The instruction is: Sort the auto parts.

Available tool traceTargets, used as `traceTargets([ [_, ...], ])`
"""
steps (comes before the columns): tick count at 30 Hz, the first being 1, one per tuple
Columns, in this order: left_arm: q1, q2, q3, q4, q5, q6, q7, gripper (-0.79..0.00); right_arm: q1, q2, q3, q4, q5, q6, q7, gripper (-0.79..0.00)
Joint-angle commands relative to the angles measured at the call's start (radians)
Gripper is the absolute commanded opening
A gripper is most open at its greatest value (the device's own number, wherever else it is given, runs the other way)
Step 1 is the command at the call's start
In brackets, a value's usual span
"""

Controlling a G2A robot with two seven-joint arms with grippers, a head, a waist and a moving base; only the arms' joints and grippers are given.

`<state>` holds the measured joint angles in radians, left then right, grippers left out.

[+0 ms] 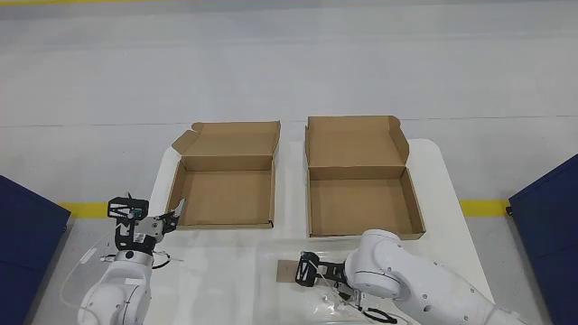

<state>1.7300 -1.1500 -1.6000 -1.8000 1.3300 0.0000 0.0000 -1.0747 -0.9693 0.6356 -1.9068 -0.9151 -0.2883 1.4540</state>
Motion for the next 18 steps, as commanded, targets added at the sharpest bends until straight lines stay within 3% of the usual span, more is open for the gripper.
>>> traceTargets([
  [1,0.0,0.0,0.0,0.0,0.0,0.0,0.0,0.0,-0.011,0.005,0.032,-0.006,0.046,-0.003,-0.062,-0.785],
  [11,0.0,0.0,0.0,0.0,0.0,0.0,0.0,0.0,-0.137,0.112,0.406,-0.033,0.623,-0.186,-0.108,-0.785],
  [15,0.0,0.0,0.0,0.0,0.0,0.0,0.0,0.0,-0.164,0.163,0.473,0.021,0.873,-0.218,-0.14,-0.785],
  [18,0.0,0.0,0.0,0.0,0.0,0.0,0.0,0.0,-0.167,0.166,0.477,0.03,0.907,-0.226,-0.148,-0.785],
])
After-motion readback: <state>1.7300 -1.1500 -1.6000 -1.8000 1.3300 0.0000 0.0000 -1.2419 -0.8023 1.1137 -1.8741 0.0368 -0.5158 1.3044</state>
